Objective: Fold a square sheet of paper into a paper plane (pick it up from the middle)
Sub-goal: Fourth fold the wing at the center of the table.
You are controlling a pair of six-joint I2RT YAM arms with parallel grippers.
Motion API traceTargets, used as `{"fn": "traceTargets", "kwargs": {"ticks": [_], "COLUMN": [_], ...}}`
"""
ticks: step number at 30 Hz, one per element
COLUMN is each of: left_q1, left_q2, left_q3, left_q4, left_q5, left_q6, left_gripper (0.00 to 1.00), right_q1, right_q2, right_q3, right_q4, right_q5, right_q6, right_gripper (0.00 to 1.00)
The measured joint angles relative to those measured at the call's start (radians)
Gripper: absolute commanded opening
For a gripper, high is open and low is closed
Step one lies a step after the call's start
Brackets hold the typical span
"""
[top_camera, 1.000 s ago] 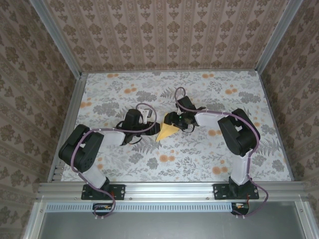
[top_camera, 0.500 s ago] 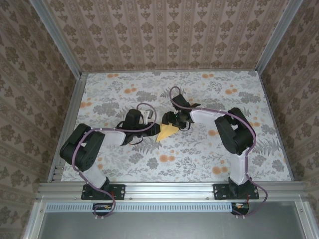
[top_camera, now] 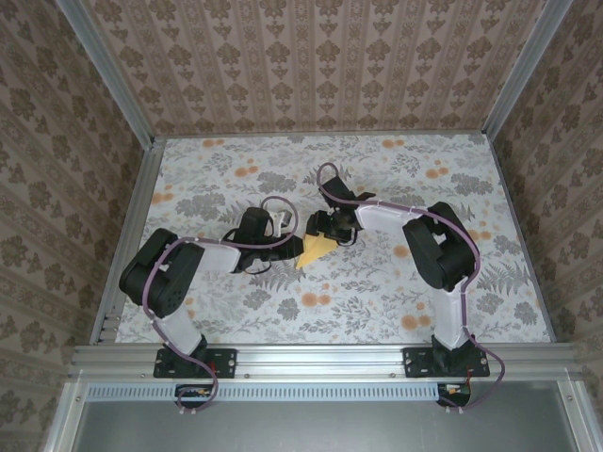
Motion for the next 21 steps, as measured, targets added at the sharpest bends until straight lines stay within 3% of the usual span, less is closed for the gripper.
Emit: {"fn": "traceTargets", "kwargs": {"ticks": [21], "left_q1": [0.002], "left_q2": [0.002], "left_q3": [0.019], "left_q4": [-0.079], "left_q5": [-0.042], "left_q6": [0.000], "left_gripper": [0.12], "right_q1": [0.027], "right_q2": [0.049], "right_q3": [0.089], "right_q4": [-0.119], "right_q5": [0.090], "right_q6": [-0.005], "right_gripper": [0.54]}}
